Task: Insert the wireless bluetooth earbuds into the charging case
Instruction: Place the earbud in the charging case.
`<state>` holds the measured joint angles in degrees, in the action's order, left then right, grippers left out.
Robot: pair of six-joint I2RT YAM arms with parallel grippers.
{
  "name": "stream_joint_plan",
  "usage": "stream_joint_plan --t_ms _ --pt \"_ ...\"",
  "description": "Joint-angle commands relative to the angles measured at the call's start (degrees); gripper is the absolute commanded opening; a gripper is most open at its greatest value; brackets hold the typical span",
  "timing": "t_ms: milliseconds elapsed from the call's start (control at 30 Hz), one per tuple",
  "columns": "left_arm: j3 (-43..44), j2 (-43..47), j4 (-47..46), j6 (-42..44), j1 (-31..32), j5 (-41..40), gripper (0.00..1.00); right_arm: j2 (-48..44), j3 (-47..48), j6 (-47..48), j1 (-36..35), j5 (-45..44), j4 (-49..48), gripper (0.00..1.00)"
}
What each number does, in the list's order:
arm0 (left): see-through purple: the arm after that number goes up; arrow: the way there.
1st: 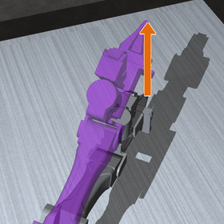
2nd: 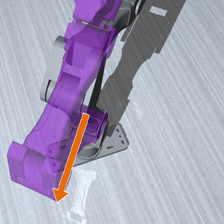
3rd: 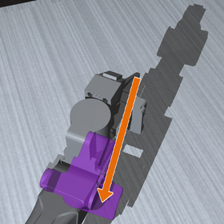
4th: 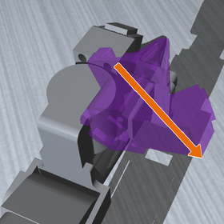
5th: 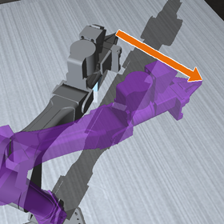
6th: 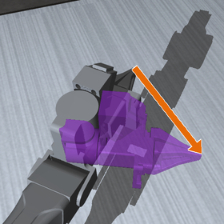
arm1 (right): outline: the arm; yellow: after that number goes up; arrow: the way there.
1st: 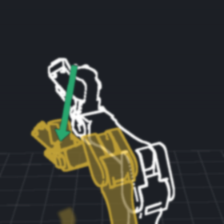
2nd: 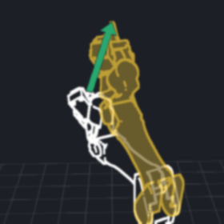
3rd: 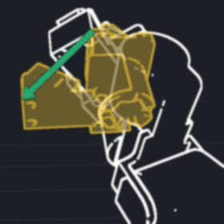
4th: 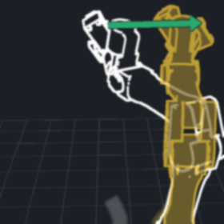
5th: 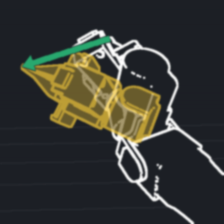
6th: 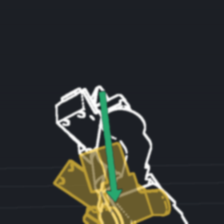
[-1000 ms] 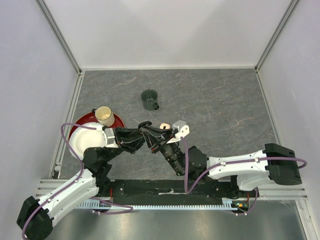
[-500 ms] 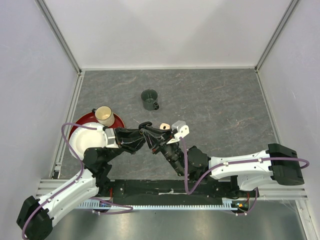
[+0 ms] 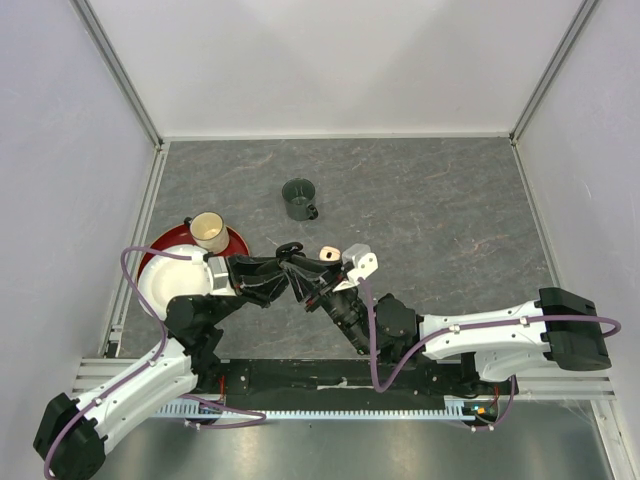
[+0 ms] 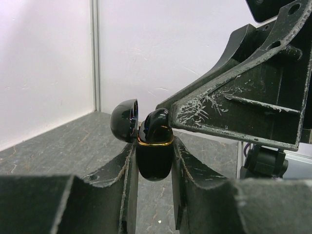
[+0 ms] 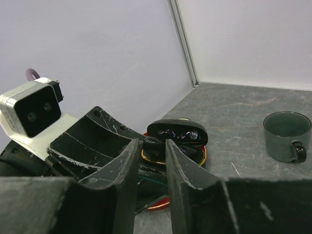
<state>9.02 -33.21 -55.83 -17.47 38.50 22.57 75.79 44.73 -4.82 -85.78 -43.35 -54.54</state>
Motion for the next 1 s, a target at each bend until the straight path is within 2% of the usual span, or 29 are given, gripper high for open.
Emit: stream_joint_plan --t_ms 0,367,500,833,933,967 --pt "1.88 0.17 -3.23 0.42 -0.01 -1.12 0.02 -1.08 1.15 0.43 -0.36 0.82 0.93 0.35" --pt "1.88 0.08 -3.23 0.34 -0.01 -0.77 0.02 -2.14 1.15 0.86 -0.36 -0.85 0.58 0.39" --pt "1.88 -0.01 -3.23 0.51 0.00 -0.68 0.02 -3.28 0.71 -0.46 -0.44 -5.69 -0.65 0.45" --pt "1.36 0.51 -3.05 0.60 0.00 -0.86 0.02 -7.49 0.53 -0.19 -0.36 -2.70 -1.97 0.55" --pt "1.18 1.30 -2.53 0.78 0.00 -0.86 0.02 -9.51 0.18 -1.24 -0.44 -5.68 -0.31 0.61" --pt "1.09 1.48 -2.35 0.95 0.00 -0.68 0.02 -10.04 0.27 -2.12 -0.44 -9.08 0.74 0.63"
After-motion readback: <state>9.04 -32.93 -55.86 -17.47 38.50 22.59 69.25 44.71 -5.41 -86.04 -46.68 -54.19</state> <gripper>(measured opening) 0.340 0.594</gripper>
